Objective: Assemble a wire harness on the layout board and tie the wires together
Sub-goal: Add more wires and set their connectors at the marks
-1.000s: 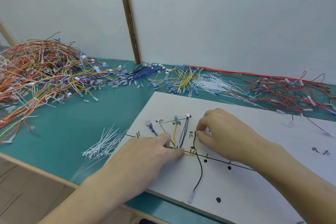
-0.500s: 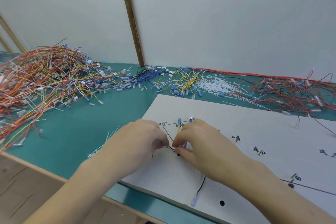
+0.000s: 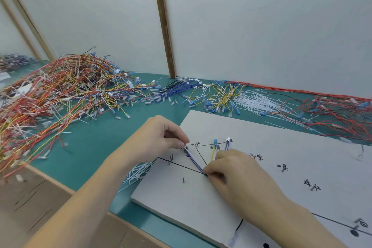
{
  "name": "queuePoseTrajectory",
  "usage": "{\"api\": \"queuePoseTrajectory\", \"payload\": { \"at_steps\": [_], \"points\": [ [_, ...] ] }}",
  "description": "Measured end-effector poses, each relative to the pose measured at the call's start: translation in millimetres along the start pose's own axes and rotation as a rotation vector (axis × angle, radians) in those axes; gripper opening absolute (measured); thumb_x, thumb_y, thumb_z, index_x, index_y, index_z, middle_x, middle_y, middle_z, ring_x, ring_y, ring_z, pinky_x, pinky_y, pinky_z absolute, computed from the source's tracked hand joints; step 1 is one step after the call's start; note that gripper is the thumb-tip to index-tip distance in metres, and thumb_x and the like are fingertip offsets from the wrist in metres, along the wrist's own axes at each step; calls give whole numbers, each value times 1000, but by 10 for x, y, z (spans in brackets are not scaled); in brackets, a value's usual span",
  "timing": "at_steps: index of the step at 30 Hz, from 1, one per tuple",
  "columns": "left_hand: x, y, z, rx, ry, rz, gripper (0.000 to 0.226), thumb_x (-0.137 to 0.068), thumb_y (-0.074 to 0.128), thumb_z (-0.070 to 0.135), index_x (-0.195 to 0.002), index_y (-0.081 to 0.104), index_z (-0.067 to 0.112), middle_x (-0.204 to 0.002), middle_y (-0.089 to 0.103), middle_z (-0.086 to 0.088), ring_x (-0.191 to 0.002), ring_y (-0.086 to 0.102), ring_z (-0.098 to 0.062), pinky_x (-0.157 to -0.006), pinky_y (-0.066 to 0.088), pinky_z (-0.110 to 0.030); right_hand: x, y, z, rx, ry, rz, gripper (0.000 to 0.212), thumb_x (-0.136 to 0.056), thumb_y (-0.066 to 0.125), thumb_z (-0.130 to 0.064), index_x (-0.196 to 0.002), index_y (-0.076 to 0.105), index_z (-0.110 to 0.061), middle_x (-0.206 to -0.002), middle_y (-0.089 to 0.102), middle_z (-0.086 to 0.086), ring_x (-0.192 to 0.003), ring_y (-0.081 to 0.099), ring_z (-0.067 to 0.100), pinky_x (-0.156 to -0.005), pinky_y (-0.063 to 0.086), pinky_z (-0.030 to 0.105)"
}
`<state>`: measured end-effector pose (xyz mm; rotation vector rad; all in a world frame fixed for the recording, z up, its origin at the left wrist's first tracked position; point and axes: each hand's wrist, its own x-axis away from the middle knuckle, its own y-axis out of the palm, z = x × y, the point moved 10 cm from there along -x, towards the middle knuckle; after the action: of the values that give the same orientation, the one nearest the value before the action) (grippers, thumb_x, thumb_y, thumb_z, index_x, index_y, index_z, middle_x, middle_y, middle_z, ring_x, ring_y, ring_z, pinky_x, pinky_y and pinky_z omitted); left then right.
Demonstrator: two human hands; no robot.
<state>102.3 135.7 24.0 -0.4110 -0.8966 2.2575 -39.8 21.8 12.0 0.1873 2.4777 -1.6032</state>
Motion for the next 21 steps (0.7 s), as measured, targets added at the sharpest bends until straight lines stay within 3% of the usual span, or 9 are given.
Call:
{"api": "queuePoseTrajectory", "payload": {
  "at_steps": [7, 11, 15, 19, 21],
  "points": [
    [-60, 72, -47, -87, 10, -29, 28, -90, 76, 8, -82, 80, 34, -82, 78, 13, -82, 74, -8, -88, 59, -39, 18, -4, -10, 18, 0, 2, 26, -102, 49, -27, -109, 74, -33, -88, 51, -14, -90, 38, 4, -77, 48, 32],
    [-113, 97, -2, -184, 25, -56, 30, -91, 74, 9, -81, 79, 36, -82, 77, 19, -81, 72, -2, -82, 58, -29, 22, 1, -15, 22, 3, -4, 25, -102, 49, -27, -109, 73, -32, -87, 49, -14, -90, 38, 5, -76, 47, 32],
    [-202, -77, -39, -345, -15, -49, 26, -91, 72, 4, -84, 80, 28, -83, 78, 12, -80, 72, -1, -84, 59, -29, 51, 0, -25, 13, -8, -7, 26, -103, 49, -28, -110, 74, -33, -87, 48, -14, -91, 38, 5, -77, 44, 29],
    [-170, -181, -54, -321, 5, -91, 23, -88, 78, 10, -82, 81, 32, -73, 75, 20, -70, 70, 2, -65, 52, -12, 28, -6, -24, -11, 2, 6, 26, -102, 49, -27, -110, 73, -33, -95, 54, -15, -100, 45, 6, -82, 45, 28],
    [-125, -180, -89, -262, -2, -64, 23, -89, 77, 10, -84, 81, 32, -74, 76, 18, -69, 70, 1, -65, 50, -11, 18, 6, -18, -31, 14, 4, 25, -102, 48, -27, -108, 72, -32, -99, 57, -16, -102, 46, 5, -83, 46, 27]
  ]
}}
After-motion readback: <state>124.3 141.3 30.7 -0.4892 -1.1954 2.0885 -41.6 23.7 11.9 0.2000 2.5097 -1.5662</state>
